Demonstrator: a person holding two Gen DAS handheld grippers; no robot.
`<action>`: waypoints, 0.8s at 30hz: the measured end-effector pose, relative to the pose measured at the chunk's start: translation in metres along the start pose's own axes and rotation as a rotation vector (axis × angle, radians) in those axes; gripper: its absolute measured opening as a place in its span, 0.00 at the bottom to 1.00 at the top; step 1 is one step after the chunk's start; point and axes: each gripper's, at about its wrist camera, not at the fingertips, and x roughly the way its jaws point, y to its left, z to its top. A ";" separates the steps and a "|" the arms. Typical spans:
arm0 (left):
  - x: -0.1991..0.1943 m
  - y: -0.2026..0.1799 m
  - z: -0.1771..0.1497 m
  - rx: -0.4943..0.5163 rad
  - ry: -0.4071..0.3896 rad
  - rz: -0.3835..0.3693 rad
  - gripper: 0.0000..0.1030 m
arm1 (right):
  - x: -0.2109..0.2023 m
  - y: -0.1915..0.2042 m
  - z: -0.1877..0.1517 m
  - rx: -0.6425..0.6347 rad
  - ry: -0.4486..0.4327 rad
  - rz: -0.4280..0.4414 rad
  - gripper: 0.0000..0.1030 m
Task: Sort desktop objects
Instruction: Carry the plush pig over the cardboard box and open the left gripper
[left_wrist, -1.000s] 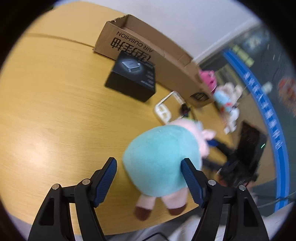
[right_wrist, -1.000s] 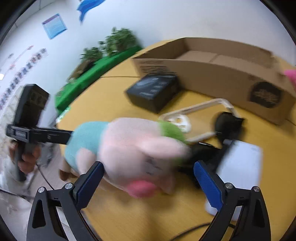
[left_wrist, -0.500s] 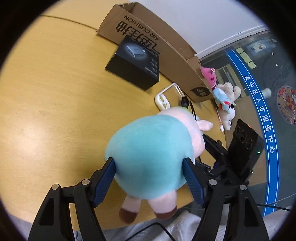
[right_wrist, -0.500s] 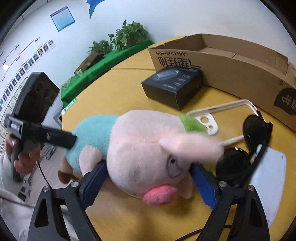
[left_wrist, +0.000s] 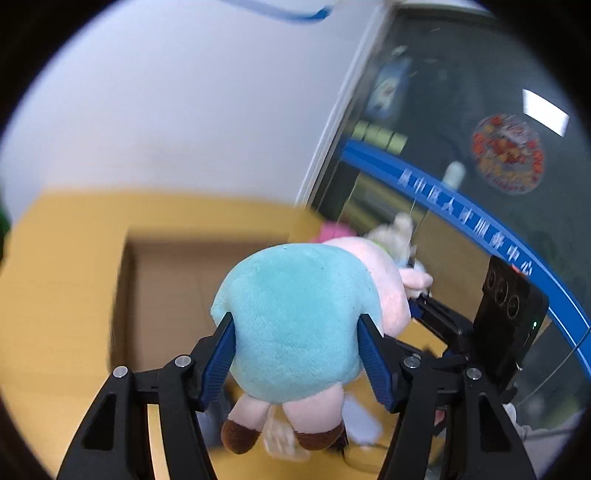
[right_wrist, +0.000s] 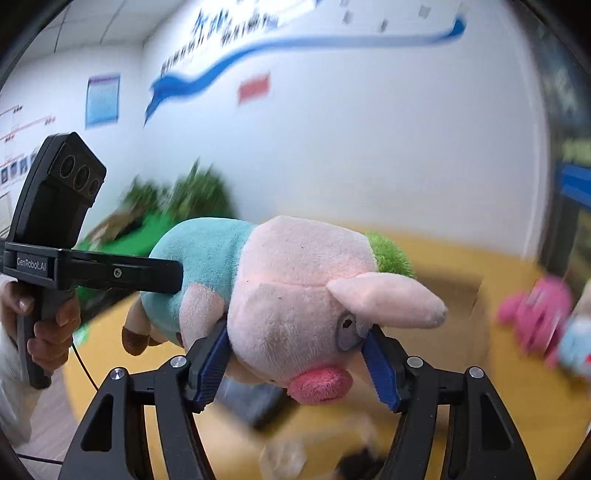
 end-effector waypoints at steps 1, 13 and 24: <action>-0.001 0.001 0.014 0.018 -0.019 -0.006 0.61 | 0.001 -0.005 0.017 0.003 -0.036 -0.008 0.63; 0.064 0.109 0.131 -0.062 0.001 0.100 0.61 | 0.129 -0.060 0.139 0.038 -0.038 -0.011 0.62; 0.226 0.219 0.099 -0.202 0.319 0.223 0.57 | 0.343 -0.131 0.048 0.305 0.275 0.006 0.61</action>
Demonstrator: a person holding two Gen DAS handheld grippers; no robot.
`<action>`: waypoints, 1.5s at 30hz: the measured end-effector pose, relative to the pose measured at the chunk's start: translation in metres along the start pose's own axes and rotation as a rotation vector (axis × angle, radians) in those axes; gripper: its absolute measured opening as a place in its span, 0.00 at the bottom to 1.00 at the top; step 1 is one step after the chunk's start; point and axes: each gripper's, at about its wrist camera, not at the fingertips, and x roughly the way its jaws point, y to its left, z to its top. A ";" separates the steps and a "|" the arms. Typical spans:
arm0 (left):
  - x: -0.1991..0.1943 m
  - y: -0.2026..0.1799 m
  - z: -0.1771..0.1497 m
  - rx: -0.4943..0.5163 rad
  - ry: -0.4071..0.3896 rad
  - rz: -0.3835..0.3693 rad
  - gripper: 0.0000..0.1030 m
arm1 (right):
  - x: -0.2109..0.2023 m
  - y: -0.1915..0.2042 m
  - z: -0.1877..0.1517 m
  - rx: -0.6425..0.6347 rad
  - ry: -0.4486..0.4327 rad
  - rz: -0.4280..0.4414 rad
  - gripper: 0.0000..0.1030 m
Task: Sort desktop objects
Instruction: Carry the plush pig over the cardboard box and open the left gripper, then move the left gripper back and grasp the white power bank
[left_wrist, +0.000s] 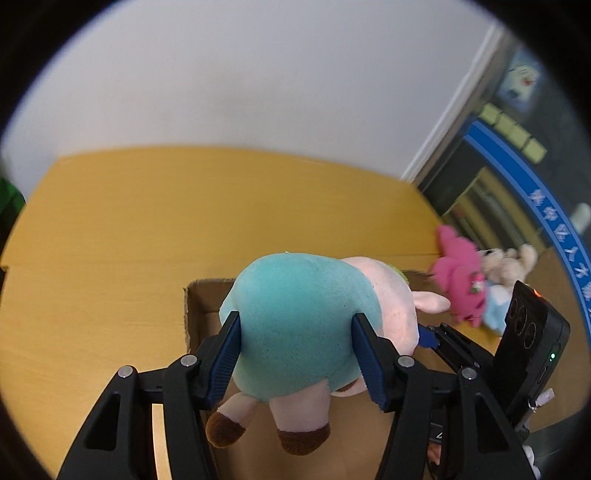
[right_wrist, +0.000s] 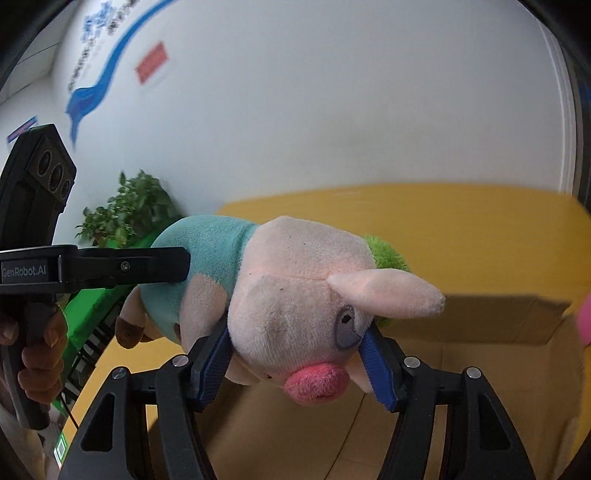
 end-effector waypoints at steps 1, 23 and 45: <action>0.014 0.001 0.004 -0.002 0.017 0.006 0.57 | 0.017 -0.010 -0.003 0.024 0.024 -0.007 0.61; -0.016 0.050 -0.076 0.033 0.067 0.343 0.75 | 0.104 -0.022 -0.060 -0.023 0.077 -0.056 0.66; -0.062 0.004 -0.201 0.020 0.024 0.336 0.59 | -0.208 0.062 -0.055 -0.332 -0.181 -0.324 1.00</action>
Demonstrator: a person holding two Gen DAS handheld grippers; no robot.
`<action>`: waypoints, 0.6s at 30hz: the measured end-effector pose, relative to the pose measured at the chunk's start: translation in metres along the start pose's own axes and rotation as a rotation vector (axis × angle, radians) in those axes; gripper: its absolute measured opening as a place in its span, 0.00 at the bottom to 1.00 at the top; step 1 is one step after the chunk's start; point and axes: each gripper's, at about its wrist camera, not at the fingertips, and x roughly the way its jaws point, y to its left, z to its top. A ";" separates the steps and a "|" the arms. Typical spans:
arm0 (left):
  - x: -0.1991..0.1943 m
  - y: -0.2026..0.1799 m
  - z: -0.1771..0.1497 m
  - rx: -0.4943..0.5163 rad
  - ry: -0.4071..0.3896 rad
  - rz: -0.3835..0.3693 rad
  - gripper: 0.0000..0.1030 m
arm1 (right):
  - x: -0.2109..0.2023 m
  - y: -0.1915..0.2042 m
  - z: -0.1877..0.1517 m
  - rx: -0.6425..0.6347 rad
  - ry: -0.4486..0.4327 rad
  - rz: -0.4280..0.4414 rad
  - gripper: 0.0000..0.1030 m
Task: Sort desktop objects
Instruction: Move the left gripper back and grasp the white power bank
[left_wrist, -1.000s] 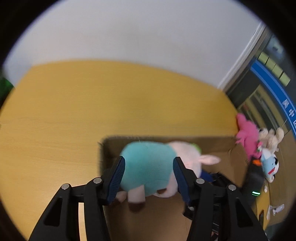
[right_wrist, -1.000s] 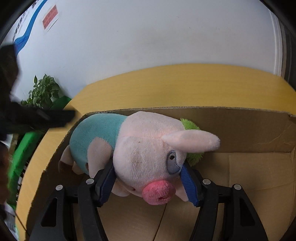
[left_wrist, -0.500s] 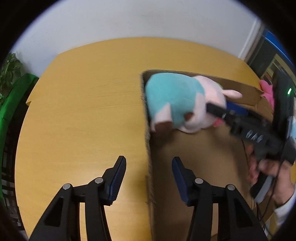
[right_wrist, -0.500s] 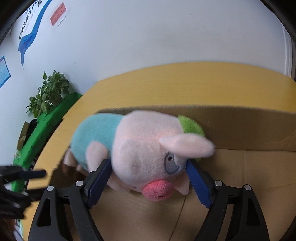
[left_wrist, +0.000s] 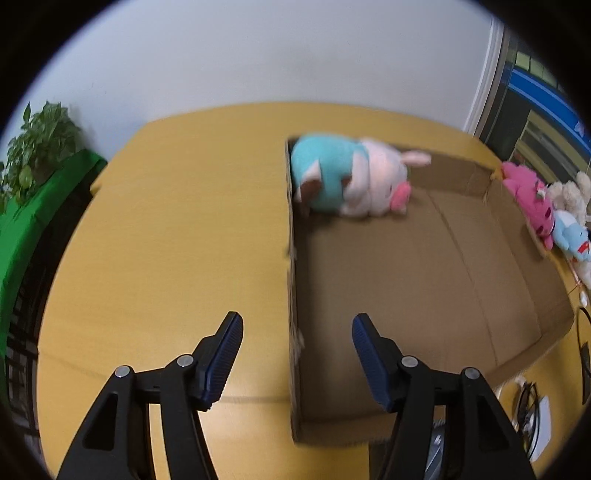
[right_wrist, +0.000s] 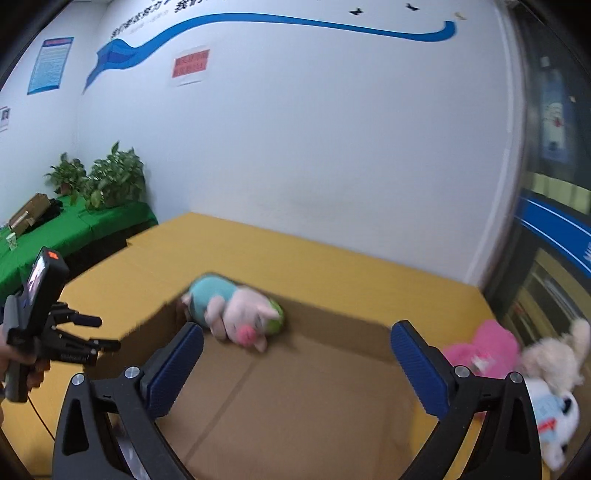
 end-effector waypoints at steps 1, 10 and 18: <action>0.004 -0.001 -0.006 -0.008 0.017 -0.007 0.59 | -0.021 -0.027 -0.018 0.007 0.014 -0.008 1.00; 0.030 0.002 -0.037 -0.072 0.102 -0.002 0.07 | -0.052 -0.066 -0.125 0.169 0.185 -0.047 1.00; 0.025 0.003 -0.033 -0.059 0.085 0.013 0.09 | -0.087 -0.075 -0.147 0.203 0.165 -0.030 1.00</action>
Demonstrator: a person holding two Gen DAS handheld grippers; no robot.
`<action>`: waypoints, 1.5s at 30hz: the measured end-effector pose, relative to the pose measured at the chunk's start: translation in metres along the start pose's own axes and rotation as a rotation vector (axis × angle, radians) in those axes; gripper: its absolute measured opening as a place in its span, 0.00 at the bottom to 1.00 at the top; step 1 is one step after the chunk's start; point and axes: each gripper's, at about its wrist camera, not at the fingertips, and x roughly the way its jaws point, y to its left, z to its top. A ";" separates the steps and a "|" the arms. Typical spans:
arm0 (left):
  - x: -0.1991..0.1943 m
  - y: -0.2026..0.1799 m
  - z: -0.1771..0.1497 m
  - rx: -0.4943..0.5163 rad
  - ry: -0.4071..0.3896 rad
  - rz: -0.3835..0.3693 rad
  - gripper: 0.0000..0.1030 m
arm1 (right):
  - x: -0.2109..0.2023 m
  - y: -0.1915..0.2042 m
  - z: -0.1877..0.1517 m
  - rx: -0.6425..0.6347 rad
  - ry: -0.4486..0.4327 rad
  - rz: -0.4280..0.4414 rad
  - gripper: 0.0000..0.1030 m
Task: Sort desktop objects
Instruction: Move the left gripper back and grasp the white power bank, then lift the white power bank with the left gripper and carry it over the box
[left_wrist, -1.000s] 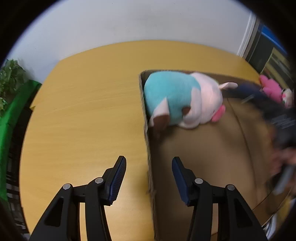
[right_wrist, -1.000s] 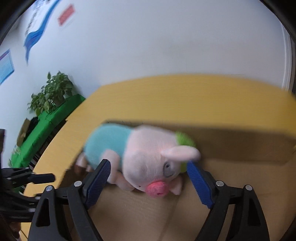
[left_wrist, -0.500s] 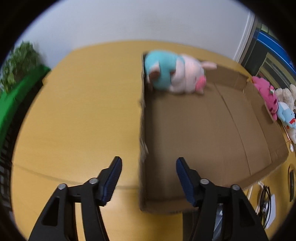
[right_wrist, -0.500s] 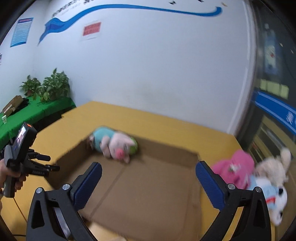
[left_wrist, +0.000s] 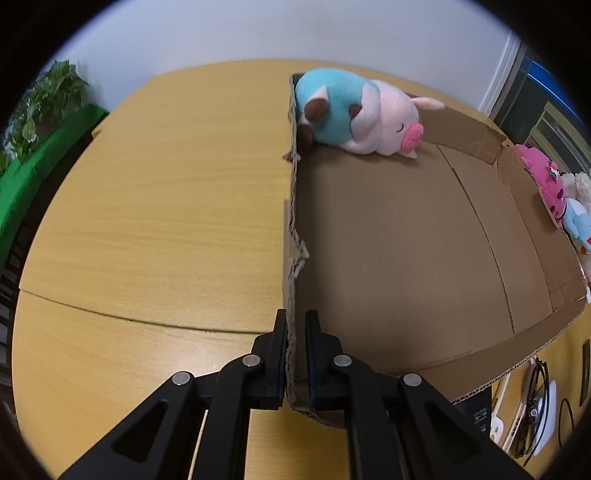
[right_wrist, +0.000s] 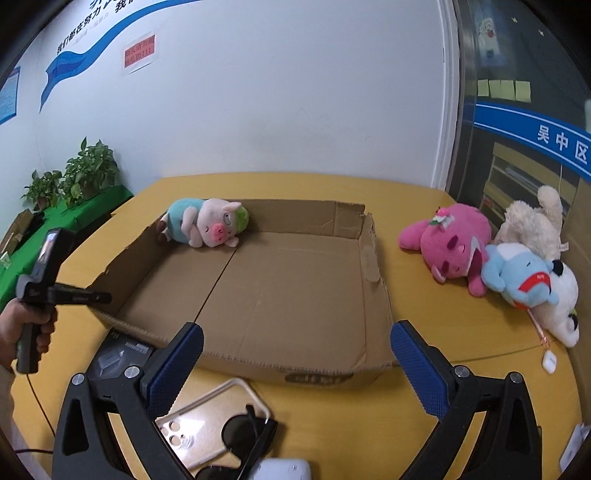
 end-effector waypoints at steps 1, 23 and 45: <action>-0.004 -0.001 -0.001 0.001 -0.013 0.007 0.09 | -0.002 0.000 -0.002 -0.003 0.003 0.005 1.00; -0.152 -0.110 -0.147 0.078 -0.244 -0.317 0.77 | -0.016 -0.010 -0.160 -0.063 0.312 0.252 0.99; -0.052 -0.312 -0.155 0.153 0.157 -0.733 0.76 | -0.031 -0.056 -0.219 0.101 0.353 0.016 0.64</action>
